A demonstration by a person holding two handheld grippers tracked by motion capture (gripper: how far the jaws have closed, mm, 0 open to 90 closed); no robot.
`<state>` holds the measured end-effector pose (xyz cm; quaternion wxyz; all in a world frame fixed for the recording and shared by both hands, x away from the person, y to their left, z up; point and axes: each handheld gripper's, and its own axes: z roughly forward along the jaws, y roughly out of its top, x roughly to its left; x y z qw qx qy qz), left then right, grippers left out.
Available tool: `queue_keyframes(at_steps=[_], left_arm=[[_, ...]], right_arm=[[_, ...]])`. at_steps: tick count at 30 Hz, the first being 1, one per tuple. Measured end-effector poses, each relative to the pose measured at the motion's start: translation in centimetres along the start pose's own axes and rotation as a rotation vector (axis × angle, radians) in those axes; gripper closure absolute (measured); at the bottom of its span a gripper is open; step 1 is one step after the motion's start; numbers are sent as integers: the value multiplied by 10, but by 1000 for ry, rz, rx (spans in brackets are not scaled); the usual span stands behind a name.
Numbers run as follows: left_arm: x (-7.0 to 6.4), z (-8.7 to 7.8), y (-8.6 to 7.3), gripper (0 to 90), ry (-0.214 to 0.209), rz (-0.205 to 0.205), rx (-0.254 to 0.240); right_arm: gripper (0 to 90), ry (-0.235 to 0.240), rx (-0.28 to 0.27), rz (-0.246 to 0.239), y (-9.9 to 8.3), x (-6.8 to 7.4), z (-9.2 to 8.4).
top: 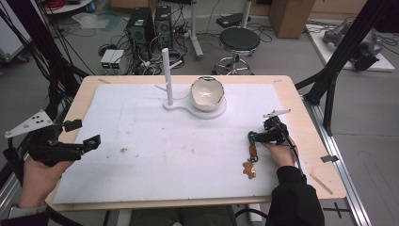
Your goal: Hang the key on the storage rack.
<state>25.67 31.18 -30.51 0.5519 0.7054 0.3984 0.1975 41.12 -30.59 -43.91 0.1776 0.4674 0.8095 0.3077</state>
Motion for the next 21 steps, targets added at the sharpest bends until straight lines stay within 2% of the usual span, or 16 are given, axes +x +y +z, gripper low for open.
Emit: queue_keyframes(at_steps=[1, 3, 4, 6, 7, 10, 12, 15, 18, 19, 20, 21], left_arm=[[0, 0, 0, 17, 0, 1, 0], [0, 0, 0, 17, 0, 0, 2], [0, 0, 0, 17, 0, 0, 2], [0, 0, -1, 17, 1, -1, 3], [0, 1, -1, 17, 4, -3, 2], [0, 1, -1, 17, 4, -2, 2], [1, 1, -1, 17, 5, -3, 0], [1, 0, 0, 17, 3, 0, 2], [1, 0, 0, 17, 4, -1, 2], [1, 0, 0, 17, 8, -3, 0], [1, 0, 0, 17, 8, -3, 0], [1, 0, 0, 17, 9, -3, 2]], right_arm=[[400, 17, -7, -21, 0, 1, -1], [575, 47, -22, -25, -2, 3, -3], [601, 63, -32, -21, -3, 3, -3], [632, 61, -44, -23, -4, 4, -3], [781, 68, -58, -24, -6, 4, -4], [820, 68, -65, -21, -7, 5, -4], [826, 69, -63, -38, -7, 5, -4], [829, 53, -62, -47, -6, 7, -4], [832, 32, -85, -57, -5, 7, -9], [832, 25, -148, -34, -4, 6, -18], [832, 25, -148, -34, -4, 6, -18], [832, 23, -191, -7, -3, 6, -24]])
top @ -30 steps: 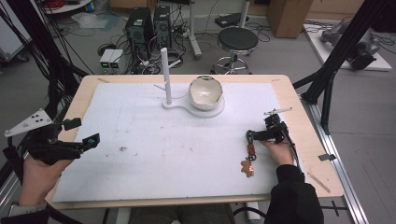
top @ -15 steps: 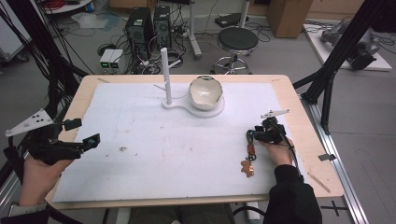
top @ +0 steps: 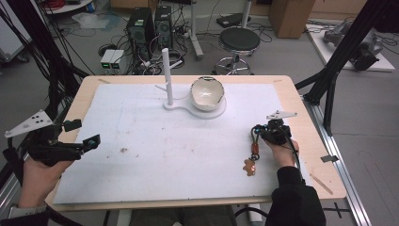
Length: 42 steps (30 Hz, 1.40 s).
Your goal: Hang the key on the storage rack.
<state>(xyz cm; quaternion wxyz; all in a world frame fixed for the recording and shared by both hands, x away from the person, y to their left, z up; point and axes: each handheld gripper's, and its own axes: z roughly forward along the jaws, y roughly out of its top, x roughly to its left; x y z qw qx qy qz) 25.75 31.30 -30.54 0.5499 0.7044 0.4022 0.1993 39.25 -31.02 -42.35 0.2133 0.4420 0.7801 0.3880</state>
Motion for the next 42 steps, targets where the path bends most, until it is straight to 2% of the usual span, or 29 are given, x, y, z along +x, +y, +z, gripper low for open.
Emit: queue_keyframes(at_steps=[1, 2, 6, 8, 9, 10, 11, 13, 15, 16, 18, 20, 25, 29, 34, 35, 37, 40, 42], left_arm=[[0, 0, 0, 17, 6, -3, 3], [0, 1, 0, 17, 5, -2, 7], [-1, 1, 0, 17, 5, 2, 5], [-1, 1, 0, 17, 5, 4, 7], [-1, 1, 0, 17, 7, 2, 6], [-1, 1, 0, 17, 10, 0, 9], [-1, 1, 0, 17, 10, 0, 12], [0, 0, 0, 17, 10, -1, 12], [1, 0, 0, 17, 12, -3, 12], [1, 0, 0, 17, 15, -7, 11], [1, 0, 0, 17, 12, -9, 9], [1, 0, 0, 17, 14, -8, 9], [1, -2, 1, 17, 28, -14, -4], [0, -3, 2, 17, 25, -13, -3], [-2, -3, 1, 17, 12, -3, 1], [-3, -3, 0, 17, 10, -2, 1], [-5, -4, -1, 17, 3, 8, 6], [-7, -6, -2, 17, -1, 14, 2], [-8, -8, -4, 17, 1, 13, 3]], right_arm=[[834, -1, -39, 22, 2, -1, -5], [837, -13, -85, 16, 8, 1, -15], [841, -20, -124, -29, 25, 6, -34], [841, -13, -127, -36, 30, 8, -38], [843, -4, -130, -64, 42, 11, -47], [843, -4, -130, -64, 42, 11, -47], [843, 12, -126, -100, 55, 14, -56], [843, 18, -122, -112, 60, 15, -60], [843, 34, -118, -141, 73, 18, -68], [843, 44, -117, -165, 84, 20, -77], [843, 44, -116, -173, 90, 21, -82], [843, 44, -125, -193, 104, 23, -95], [843, 49, -138, -189, 119, 25, -108], [843, 47, -142, -199, 124, 29, -107], [843, 66, -137, -227, 137, 43, -98], [843, 81, -140, -235, 144, 50, -93], [842, 88, -141, -239, 147, 54, -90], [842, 112, -145, -254, 160, 66, -79], [842, 133, -149, -270, 173, 81, -66]])
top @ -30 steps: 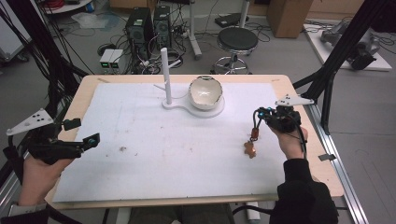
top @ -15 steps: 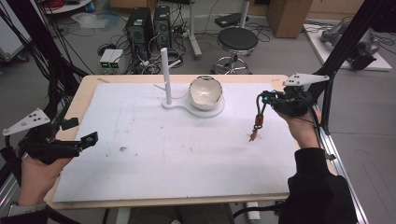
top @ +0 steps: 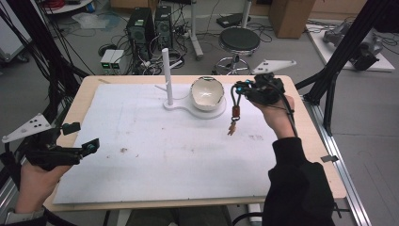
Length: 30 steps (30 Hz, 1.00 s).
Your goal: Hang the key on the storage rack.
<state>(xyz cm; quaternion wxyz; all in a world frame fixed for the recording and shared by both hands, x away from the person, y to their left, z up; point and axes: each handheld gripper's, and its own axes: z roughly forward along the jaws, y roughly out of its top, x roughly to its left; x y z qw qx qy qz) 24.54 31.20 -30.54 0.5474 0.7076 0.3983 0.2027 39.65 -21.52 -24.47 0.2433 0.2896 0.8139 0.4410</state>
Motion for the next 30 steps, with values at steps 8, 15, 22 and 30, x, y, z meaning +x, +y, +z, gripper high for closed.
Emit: queue_keyframes(at_steps=[8, 15, 22, 30], left_arm=[[-2, -14, -12, 17, 34, -11, 0], [-3, -32, -23, 17, 68, -25, -5], [-5, -41, -29, 17, 90, -24, -13], [-6, -51, -33, 17, 102, -31, -13]], right_arm=[[843, 63, 0, -43, 31, 25, 45], [843, 112, -1, -78, 56, 51, 91], [843, 144, 1, -90, 74, 65, 122], [843, 142, 17, -111, 92, 83, 160]])
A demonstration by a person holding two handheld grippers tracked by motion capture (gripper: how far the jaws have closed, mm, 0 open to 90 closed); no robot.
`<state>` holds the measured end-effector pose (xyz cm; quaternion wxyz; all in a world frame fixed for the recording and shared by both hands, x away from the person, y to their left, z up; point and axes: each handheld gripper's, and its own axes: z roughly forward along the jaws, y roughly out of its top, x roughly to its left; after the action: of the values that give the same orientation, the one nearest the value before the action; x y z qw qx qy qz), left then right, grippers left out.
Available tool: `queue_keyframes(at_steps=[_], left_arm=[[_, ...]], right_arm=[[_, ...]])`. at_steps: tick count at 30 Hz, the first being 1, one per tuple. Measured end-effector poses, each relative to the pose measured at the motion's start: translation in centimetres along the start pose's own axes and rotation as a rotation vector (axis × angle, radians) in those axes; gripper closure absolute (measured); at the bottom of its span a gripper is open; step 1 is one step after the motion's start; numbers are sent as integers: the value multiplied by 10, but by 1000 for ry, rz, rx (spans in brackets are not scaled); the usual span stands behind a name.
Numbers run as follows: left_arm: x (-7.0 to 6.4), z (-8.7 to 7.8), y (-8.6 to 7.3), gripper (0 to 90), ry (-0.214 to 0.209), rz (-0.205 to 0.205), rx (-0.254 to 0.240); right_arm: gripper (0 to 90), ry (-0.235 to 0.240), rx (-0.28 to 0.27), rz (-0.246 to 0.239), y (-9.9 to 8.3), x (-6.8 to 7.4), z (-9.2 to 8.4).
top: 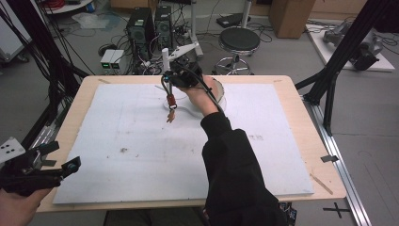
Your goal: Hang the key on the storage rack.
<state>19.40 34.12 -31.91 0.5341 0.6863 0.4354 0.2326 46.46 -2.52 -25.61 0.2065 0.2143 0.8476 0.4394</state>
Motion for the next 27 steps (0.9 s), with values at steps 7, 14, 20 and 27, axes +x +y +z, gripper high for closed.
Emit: queue_keyframes(at_steps=[7, 14, 20, 27], left_arm=[[1, -5, -5, 17, 9, -9, 10], [1, -5, -6, 17, 9, -15, 11], [2, -4, -7, 17, 7, -15, 17], [2, -3, -8, 17, 13, -13, 26]], right_arm=[[843, -22, 25, 19, -1, -9, 19], [843, -19, 18, 22, 0, -19, 39], [842, -40, 69, 44, -9, -26, 54], [682, -31, 69, 71, -11, -26, 51]])
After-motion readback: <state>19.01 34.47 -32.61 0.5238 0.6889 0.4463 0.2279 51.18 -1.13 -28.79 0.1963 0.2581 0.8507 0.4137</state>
